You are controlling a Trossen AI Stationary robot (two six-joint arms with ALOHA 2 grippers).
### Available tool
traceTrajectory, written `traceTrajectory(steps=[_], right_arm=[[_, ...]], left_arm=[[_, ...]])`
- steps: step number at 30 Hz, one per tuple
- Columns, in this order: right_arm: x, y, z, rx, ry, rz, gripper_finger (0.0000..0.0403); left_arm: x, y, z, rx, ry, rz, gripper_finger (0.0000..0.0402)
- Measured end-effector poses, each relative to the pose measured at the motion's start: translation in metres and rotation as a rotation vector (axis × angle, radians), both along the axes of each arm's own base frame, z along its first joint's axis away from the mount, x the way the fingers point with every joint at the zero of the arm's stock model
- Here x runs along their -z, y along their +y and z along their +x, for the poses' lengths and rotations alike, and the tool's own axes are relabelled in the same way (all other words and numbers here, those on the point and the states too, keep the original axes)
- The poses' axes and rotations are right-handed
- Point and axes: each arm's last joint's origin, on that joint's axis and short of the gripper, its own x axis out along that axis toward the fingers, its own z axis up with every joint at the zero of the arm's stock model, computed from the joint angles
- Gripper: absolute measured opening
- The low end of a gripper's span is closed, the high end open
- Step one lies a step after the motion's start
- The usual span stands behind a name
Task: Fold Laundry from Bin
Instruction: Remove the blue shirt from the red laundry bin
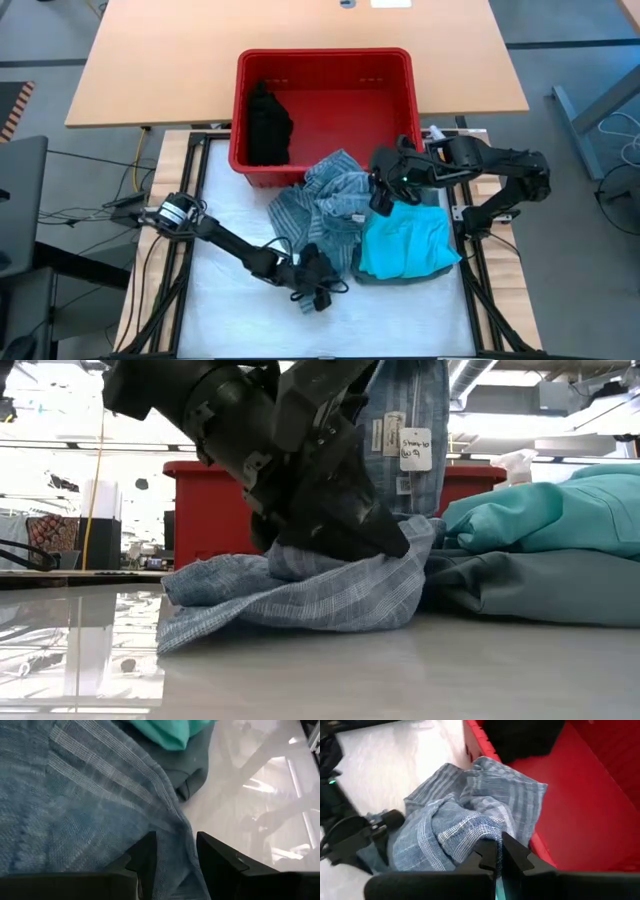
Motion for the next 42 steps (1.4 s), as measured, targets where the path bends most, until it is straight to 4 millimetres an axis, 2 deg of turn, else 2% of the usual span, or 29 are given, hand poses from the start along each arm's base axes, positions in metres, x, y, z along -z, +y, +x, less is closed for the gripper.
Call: traceTrajectory(steps=[6, 10, 14, 16, 18, 21, 23, 26, 29, 32, 36, 42], right_arm=[[0.001, 0.005, -0.002, -0.024, 0.025, -0.005, 0.0030], [0.002, 0.007, -0.003, -0.029, 0.040, -0.007, 0.0031], [0.003, 0.006, -0.004, -0.027, 0.046, -0.007, 0.0031], [0.003, 0.006, -0.004, -0.027, 0.046, -0.008, 0.0030], [0.003, 0.006, -0.004, -0.019, 0.043, -0.003, 0.0030], [0.003, 0.005, -0.004, 0.003, 0.036, 0.007, 0.0032], [0.003, 0.004, -0.004, 0.022, 0.029, 0.020, 0.0031], [0.003, 0.006, -0.004, 0.036, 0.017, 0.036, 0.0029], [0.001, 0.011, -0.003, 0.036, -0.011, 0.053, 0.0029], [-0.001, 0.016, 0.000, 0.038, -0.068, 0.081, 0.0031], [-0.013, 0.030, 0.010, -0.017, -0.241, 0.117, 0.0028], [-0.042, 0.065, 0.020, -0.274, -0.533, 0.110, 0.0028]], left_arm=[[0.001, 0.000, -0.001, -0.011, 0.010, -0.028, 0.0129], [0.016, -0.003, 0.006, -0.024, 0.002, -0.102, 0.0129], [0.032, -0.010, 0.021, -0.022, 0.015, -0.151, 0.0127], [0.033, -0.013, 0.027, -0.019, 0.010, -0.175, 0.0111], [0.035, -0.013, 0.026, -0.017, 0.027, -0.162, 0.0078], [0.024, -0.010, 0.017, -0.015, 0.101, -0.104, 0.0017], [0.011, -0.007, 0.005, -0.022, 0.180, -0.027, 0.0009], [-0.018, 0.001, -0.017, -0.085, 0.265, 0.109, 0.0002], [-0.069, 0.014, -0.042, -0.131, 0.258, 0.224, 0.0001], [-0.126, 0.023, -0.076, -0.140, 0.178, 0.322, 0.0000], [-0.203, 0.030, -0.135, -0.081, -0.043, 0.330, 0.0000], [-0.291, 0.038, -0.225, 0.067, -0.497, 0.216, 0.0000]])
